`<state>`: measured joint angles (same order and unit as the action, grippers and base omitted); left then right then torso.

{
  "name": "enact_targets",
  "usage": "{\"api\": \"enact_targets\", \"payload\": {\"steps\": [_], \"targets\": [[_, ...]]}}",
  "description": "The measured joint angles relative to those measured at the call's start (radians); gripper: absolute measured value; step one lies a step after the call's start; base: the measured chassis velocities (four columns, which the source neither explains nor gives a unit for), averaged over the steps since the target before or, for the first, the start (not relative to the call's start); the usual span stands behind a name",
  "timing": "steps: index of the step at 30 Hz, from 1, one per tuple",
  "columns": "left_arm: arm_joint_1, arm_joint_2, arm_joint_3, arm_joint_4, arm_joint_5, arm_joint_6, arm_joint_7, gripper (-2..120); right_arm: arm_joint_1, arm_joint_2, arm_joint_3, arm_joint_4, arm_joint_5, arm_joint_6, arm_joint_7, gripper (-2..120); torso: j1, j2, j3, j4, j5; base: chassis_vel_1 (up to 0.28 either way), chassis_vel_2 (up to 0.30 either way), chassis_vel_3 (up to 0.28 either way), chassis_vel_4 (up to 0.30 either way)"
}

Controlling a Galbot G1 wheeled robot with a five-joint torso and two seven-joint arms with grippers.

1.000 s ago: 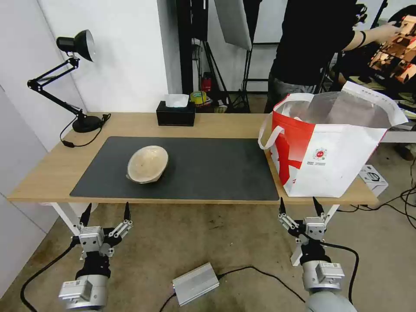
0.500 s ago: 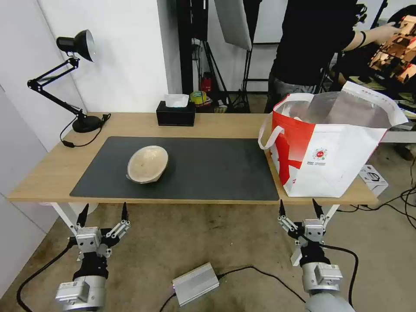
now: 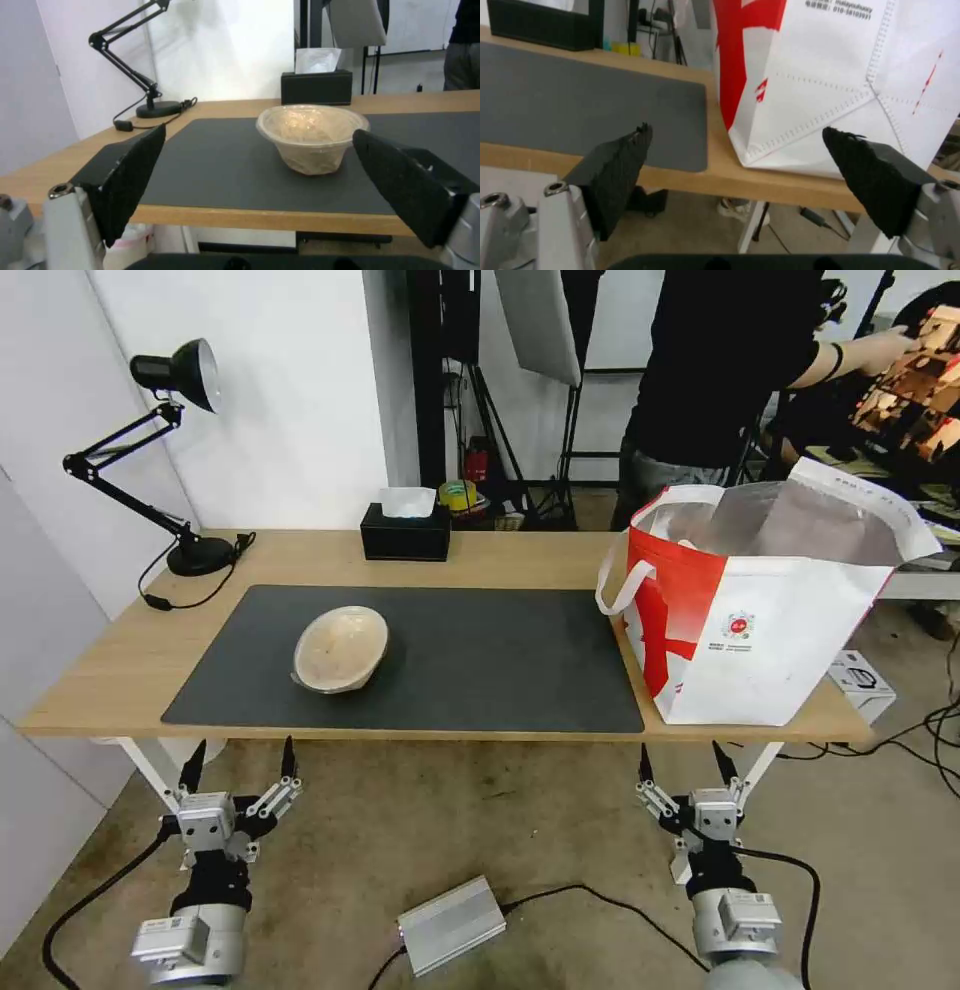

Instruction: Pick up the trash from the table and place it into the takeout bag.

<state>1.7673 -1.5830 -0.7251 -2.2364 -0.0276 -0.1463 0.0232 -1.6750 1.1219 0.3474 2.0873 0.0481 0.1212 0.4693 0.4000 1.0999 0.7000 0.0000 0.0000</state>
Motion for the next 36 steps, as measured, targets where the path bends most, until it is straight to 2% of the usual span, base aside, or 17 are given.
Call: {"api": "enact_targets", "payload": {"steps": [21,36], "targets": [[-0.001,0.002,-0.002,0.002,-0.001,0.001,0.000,100,0.006,-0.002,-0.004,-0.030,0.005,0.010,-0.001,89,0.000,0.000,0.000,0.0000,0.0000,0.000,0.000,0.000,0.000],[0.005,0.010,-0.008,-0.031,-0.009,0.000,-0.001,100,0.009,-0.003,-0.004,-0.021,0.006,0.010,-0.001,89,0.000,0.000,0.000,0.0000,0.0000,0.000,0.000,0.000,0.000]]}}
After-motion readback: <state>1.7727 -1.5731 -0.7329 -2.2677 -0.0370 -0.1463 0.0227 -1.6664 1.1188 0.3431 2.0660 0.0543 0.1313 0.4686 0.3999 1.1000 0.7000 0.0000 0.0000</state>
